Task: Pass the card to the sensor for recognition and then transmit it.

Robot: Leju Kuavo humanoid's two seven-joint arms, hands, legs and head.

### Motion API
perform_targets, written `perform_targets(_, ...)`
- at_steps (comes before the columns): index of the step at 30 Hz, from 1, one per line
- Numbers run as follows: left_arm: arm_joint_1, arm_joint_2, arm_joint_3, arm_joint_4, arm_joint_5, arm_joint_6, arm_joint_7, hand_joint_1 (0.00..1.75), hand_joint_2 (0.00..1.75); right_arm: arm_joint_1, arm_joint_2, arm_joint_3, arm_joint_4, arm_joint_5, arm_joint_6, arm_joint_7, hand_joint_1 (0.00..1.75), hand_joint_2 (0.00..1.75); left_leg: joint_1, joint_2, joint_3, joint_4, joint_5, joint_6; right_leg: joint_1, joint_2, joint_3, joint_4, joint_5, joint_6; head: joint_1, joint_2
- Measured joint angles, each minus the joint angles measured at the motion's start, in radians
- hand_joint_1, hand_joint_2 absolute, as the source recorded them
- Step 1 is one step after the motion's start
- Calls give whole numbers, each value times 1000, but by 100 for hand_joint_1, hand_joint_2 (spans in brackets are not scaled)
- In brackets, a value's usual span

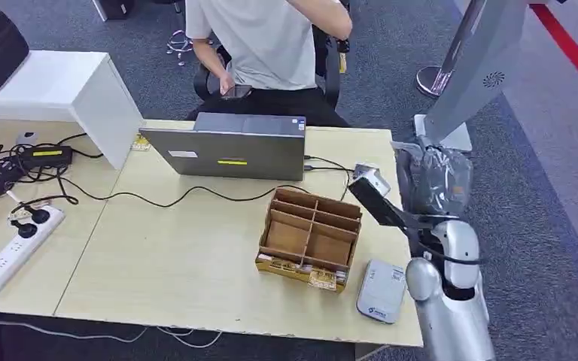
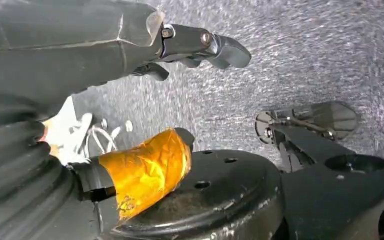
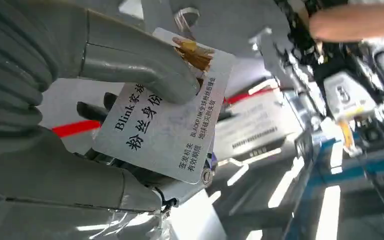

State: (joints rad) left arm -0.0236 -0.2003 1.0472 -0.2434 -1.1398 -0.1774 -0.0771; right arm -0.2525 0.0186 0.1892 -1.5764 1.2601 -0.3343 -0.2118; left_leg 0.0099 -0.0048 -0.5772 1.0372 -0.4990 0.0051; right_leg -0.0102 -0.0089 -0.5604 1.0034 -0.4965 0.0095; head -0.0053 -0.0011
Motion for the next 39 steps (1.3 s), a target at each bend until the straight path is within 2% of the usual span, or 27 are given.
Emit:
perform_targets(3,0,-2,13,0,2,3,5,0,175,93,-26,-15,-74,21,-49,-18,175,175,0,1,0,0,-1,-1,0,1,0,0,0,0,0,0)
perform_targets(8,-1,-5,25,0,2,3,6,0,175,146,-49,-23,-130,30,-53,-25,175,175,0,2,0,0,-1,-1,0,2,-1,0,0,0,0,0)
perform_targets(39,-1,-8,33,0,2,3,6,0,175,162,-66,-23,-159,31,-53,-26,175,175,0,2,0,0,-1,-1,0,2,-1,0,0,0,0,0)
